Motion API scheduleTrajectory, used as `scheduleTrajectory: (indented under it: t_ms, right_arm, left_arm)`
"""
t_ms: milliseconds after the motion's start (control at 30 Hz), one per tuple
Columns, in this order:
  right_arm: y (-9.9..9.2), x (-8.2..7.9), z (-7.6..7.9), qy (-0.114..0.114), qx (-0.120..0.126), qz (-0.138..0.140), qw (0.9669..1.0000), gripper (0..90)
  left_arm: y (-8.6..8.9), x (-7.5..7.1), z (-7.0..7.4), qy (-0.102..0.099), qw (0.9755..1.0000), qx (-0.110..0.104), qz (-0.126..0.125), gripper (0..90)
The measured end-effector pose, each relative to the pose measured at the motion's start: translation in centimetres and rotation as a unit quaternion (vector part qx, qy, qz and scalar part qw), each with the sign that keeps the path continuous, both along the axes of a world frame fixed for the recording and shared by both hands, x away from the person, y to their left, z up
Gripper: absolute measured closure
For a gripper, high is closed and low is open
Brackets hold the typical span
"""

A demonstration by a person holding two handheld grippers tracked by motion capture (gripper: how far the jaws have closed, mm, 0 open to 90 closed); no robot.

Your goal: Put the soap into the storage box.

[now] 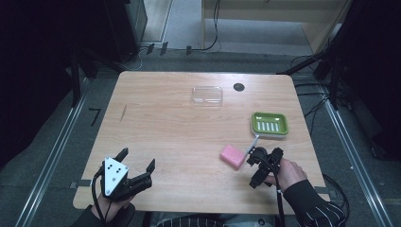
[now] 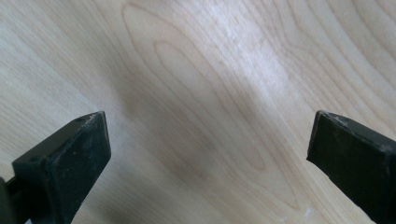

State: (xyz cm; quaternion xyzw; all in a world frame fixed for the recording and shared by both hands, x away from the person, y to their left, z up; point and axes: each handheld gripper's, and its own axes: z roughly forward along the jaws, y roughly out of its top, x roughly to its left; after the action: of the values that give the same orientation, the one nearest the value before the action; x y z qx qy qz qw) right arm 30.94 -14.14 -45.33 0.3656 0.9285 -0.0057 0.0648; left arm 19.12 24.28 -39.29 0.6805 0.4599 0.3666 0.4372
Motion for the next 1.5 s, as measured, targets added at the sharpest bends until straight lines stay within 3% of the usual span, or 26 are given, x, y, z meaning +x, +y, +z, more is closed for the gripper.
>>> scheduleTrajectory:
  t_ms: [1033, 1500]
  right_arm:
    - [3.8, 2.3, 0.7, 0.006, 0.029, 0.021, 0.9993, 0.0]
    - [5.1, 3.5, 0.1, 0.015, 0.038, 0.025, 0.9988, 0.0]
  left_arm:
    - [0.0, 0.0, 0.0, 0.0, 1.0, -0.002, 0.001, 13.3]
    - [0.1, 0.0, 0.0, 0.0, 1.0, -0.003, 0.0, 13.4]
